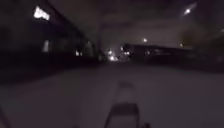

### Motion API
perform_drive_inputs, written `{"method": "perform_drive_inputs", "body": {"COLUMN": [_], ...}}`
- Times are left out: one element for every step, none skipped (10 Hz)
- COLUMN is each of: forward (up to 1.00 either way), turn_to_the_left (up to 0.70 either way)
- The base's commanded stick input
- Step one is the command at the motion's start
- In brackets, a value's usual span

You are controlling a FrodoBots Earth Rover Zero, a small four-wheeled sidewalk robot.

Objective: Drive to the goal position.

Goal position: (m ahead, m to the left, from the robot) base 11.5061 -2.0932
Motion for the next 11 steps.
{"method": "perform_drive_inputs", "body": {"forward": [0.50, 0.50, 0.50, 0.50, 0.50, 0.50, 0.50, 0.50, 0.50, 0.50, 0.50], "turn_to_the_left": [0.00, 0.00, 0.00, 0.00, 0.00, 0.00, 0.00, 0.00, 0.00, 0.00, 0.00]}}
